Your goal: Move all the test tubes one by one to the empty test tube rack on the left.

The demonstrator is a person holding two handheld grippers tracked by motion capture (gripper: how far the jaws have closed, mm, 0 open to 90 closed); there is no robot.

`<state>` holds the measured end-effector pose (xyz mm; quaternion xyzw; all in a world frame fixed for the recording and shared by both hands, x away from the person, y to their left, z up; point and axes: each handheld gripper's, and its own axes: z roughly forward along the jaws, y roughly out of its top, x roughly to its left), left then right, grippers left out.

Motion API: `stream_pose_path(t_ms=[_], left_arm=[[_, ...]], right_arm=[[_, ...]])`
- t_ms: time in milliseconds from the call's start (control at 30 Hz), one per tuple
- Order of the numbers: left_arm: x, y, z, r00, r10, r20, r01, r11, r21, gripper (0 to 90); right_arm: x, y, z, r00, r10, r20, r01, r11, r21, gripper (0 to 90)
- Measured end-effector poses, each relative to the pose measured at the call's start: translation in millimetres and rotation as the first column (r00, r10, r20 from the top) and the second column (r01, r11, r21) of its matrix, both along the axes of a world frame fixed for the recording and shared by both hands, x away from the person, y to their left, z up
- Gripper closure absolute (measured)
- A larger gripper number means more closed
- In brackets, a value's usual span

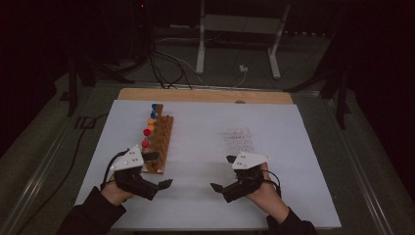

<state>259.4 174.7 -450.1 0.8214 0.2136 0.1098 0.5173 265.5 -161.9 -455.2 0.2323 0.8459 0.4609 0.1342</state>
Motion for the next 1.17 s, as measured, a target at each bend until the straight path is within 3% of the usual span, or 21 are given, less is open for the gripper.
stream_pose_path(t_ms=[167,433,533,633,733,933,1167], left_arm=[[-4.1,-4.0,-16.5,0.9993,-0.036,-0.010,0.036,0.9992,0.018,1.1],[-9.5,0.4,-34.7,0.9994,-0.034,-0.002,0.034,0.9971,0.068,1.1],[-11.5,2.9,-39.7,0.9993,-0.036,-0.009,0.036,0.9975,0.061,1.1],[-13.9,4.2,-45.3,0.9995,-0.032,-0.007,0.032,0.9962,0.081,1.1],[-14.3,6.8,-49.7,0.9992,-0.025,-0.030,0.027,0.9971,0.071,1.2],[-12.1,6.2,-52.5,0.9992,-0.022,-0.033,0.025,0.9973,0.069,1.2],[-12.0,6.5,-53.2,0.9994,-0.017,-0.031,0.019,0.9972,0.072,1.2]], right_arm=[[-3.4,-10.5,-5.3,0.9999,-0.013,0.010,0.013,1.000,-0.007,0.0],[-10.1,-35.0,-17.8,0.9998,-0.014,0.017,0.014,1.000,-0.025,0.0],[-12.4,-44.4,-21.6,0.9998,-0.020,-0.005,0.019,1.000,-0.006,0.0],[-15.6,-54.1,-28.1,0.9994,-0.022,-0.025,0.022,1.000,0.000,0.0],[-18.7,-64.3,-39.8,0.9968,-0.053,-0.060,0.052,0.998,-0.021,0.0],[-22.7,-81.2,-57.3,0.9896,-0.097,-0.107,0.090,0.994,-0.070,0.0],[-20.7,-80.5,-60.1,0.9905,-0.095,-0.100,0.087,0.993,-0.080,0.0]])
